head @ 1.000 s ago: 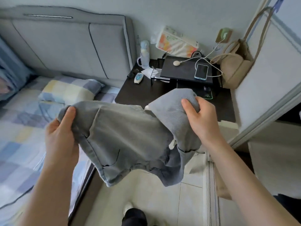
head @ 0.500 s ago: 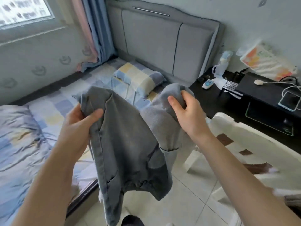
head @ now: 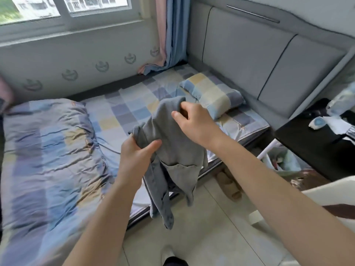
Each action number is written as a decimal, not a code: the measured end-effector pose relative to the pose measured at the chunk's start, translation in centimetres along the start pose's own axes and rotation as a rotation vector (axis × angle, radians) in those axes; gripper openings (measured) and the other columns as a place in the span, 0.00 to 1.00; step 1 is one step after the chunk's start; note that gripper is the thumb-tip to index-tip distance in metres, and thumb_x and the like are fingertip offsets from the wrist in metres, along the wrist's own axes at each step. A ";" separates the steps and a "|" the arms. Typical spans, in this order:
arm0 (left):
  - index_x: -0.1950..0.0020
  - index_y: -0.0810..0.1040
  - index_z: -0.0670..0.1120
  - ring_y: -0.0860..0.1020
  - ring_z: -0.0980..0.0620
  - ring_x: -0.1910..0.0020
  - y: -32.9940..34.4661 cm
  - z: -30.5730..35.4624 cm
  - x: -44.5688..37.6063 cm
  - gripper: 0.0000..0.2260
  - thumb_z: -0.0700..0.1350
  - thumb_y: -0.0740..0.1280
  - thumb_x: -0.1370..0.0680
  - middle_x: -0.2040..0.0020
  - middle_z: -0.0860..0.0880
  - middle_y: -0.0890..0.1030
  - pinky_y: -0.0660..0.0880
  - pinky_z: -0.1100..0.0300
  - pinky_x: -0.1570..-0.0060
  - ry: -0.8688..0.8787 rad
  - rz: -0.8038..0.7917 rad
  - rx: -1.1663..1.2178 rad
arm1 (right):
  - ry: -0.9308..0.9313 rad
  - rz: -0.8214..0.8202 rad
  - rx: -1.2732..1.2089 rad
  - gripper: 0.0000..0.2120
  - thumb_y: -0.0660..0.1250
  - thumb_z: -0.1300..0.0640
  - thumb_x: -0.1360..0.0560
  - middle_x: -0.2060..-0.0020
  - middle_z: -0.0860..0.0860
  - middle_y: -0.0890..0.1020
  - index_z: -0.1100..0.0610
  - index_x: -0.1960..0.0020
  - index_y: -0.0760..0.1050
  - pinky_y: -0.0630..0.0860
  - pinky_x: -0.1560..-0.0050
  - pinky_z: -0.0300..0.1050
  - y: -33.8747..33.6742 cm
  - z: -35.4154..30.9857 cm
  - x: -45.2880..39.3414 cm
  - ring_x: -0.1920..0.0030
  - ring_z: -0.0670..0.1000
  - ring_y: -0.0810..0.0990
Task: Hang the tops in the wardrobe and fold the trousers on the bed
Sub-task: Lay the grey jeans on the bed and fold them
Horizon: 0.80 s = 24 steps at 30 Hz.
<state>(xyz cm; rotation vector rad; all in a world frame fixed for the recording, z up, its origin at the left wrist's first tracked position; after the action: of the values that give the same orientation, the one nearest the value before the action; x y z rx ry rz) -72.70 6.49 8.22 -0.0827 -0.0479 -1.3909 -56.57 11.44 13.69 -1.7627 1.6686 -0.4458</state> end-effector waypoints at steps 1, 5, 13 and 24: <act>0.46 0.81 0.44 0.84 0.48 0.51 -0.7 -0.1 -0.9 0.11 0.35 0.73 0.27 0.52 0.47 0.86 0.82 0.51 0.50 -0.011 0.031 0.034 | 0.009 -0.011 0.004 0.14 0.62 0.53 0.21 0.71 0.48 0.71 0.61 0.62 0.68 0.62 0.66 0.42 0.8 -0.1 -1.0 0.67 0.46 0.70; 0.46 0.80 0.40 0.84 0.44 0.51 -2.0 -0.1 -4.3 0.09 0.33 0.71 0.25 0.52 0.42 0.85 0.81 0.49 0.50 -0.075 0.067 0.175 | 0.096 0.006 -0.016 0.12 0.64 0.53 0.22 0.60 0.52 0.80 0.62 0.53 0.76 0.73 0.54 0.46 2.7 1.7 -4.0 0.56 0.52 0.77; 0.44 0.78 0.35 0.85 0.45 0.60 -2.4 -0.3 -11.0 0.10 0.32 0.70 0.25 0.58 0.41 0.84 0.81 0.55 0.63 -0.279 0.205 0.372 | 0.446 -0.156 -0.204 0.17 0.61 0.53 0.21 0.44 0.50 0.78 0.58 0.35 0.72 0.70 0.43 0.42 9.6 11.1 -5.2 0.42 0.49 0.75; 0.40 0.76 0.36 0.80 0.46 0.42 -1.9 -1.4 -31.9 0.12 0.42 0.62 0.19 0.42 0.40 0.81 0.74 0.52 0.36 -0.486 0.217 0.530 | 0.647 -0.658 -0.524 0.07 0.61 0.53 0.20 0.52 0.44 0.81 0.50 0.42 0.73 0.76 0.59 0.34 18.4 22.4 -10.1 0.52 0.48 0.81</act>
<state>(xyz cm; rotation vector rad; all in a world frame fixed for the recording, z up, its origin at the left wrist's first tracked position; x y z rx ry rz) -80.32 37.32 4.26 0.0189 -0.7849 -1.0780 -57.07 26.97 -12.78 -2.7927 1.6635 -1.0296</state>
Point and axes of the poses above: each hand's wrist, its own x-axis away from the middle knuckle, its own y-axis out of the palm, z = x × y, the point moved 3 cm from there along -x, towards the middle knuckle
